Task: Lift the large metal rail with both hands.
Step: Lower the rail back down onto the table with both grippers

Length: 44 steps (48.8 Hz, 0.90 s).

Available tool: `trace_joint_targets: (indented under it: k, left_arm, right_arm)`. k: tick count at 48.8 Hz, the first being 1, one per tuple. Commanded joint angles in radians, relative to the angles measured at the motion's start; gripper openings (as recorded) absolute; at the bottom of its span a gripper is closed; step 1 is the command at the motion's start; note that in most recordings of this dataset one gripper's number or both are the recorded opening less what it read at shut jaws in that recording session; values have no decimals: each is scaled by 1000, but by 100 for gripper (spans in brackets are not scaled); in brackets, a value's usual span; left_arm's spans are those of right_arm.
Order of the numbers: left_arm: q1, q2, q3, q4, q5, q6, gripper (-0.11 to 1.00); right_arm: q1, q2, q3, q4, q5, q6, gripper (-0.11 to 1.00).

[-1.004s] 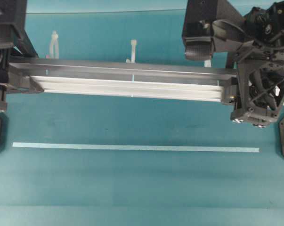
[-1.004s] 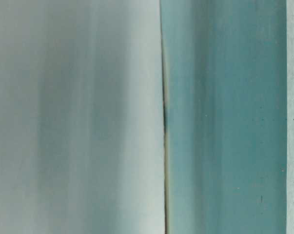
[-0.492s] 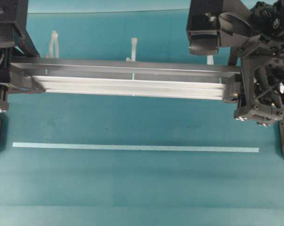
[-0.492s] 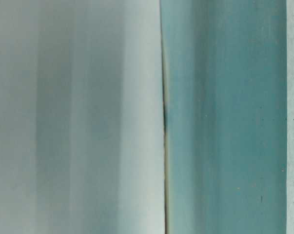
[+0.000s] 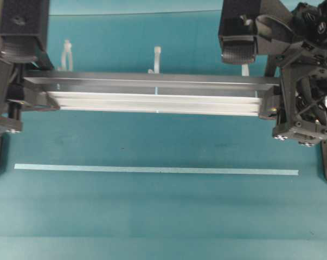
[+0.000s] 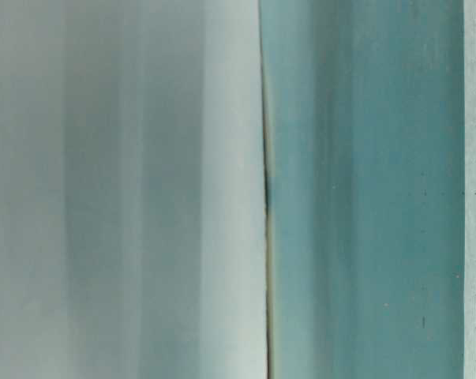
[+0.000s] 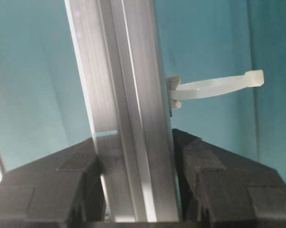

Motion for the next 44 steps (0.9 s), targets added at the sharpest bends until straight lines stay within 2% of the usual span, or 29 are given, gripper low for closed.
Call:
trace_joint_targets:
  k: [1, 14, 23, 36, 44]
  left_arm:
    - [-2, 0, 0, 9, -31, -20, 37]
    - [-2, 2, 127, 9, -104, -18, 37]
    - [-6, 2, 267, 9, -238, -20, 37]
    - [-6, 15, 422, 9, -287, -20, 37]
    - [-8, 18, 502, 9, -394, -23, 37]
  right_arm:
    - [-6, 5, 29, 3, -26, 18, 39]
    - [-15, -11, 270, 3, -95, -69, 39]
    - [-15, -15, 376, 2, -140, -78, 39]
    - [-14, -18, 508, -9, -288, -98, 39]
    - [-12, -18, 600, -9, -387, -101, 39]
